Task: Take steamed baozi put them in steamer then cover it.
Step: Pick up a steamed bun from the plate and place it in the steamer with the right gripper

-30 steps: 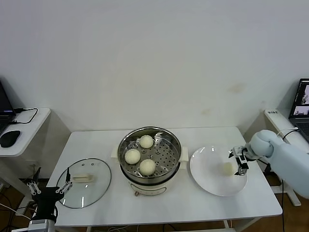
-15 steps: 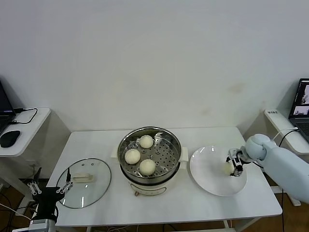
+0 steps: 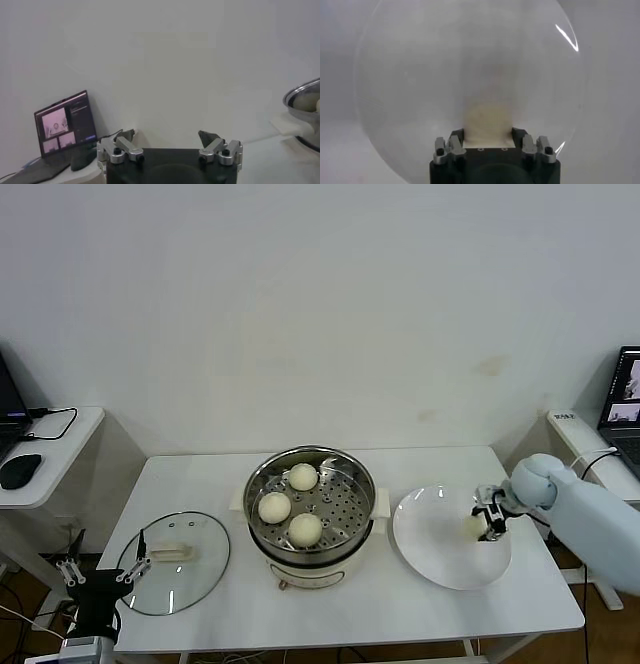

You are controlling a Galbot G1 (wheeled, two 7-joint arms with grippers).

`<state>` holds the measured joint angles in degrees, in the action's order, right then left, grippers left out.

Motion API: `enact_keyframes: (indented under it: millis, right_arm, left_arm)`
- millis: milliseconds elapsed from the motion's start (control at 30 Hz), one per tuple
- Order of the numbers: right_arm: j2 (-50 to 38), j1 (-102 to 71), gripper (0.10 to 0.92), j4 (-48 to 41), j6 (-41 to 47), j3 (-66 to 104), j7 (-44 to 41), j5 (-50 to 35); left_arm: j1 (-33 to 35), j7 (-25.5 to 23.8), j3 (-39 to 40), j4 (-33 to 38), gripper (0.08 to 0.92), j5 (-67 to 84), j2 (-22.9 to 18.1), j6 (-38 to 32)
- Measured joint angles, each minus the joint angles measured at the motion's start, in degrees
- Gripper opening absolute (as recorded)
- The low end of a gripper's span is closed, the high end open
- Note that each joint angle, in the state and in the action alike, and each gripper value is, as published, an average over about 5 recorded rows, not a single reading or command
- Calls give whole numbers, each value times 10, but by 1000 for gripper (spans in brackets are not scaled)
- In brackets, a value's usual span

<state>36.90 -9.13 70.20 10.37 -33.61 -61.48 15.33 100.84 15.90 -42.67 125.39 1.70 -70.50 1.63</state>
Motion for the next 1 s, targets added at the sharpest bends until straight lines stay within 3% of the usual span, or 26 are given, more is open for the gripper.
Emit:
enact_keyframes:
  millis: [500, 1000]
  right_arm:
    - [-41, 235, 618, 145, 81, -173, 24, -176]
    - [115, 386, 619, 166, 186, -306, 102, -362]
  left_arm:
    - [-6, -1, 15, 5, 823, -5, -1, 0]
    - [-2, 2, 5, 4, 823, -5, -8, -6]
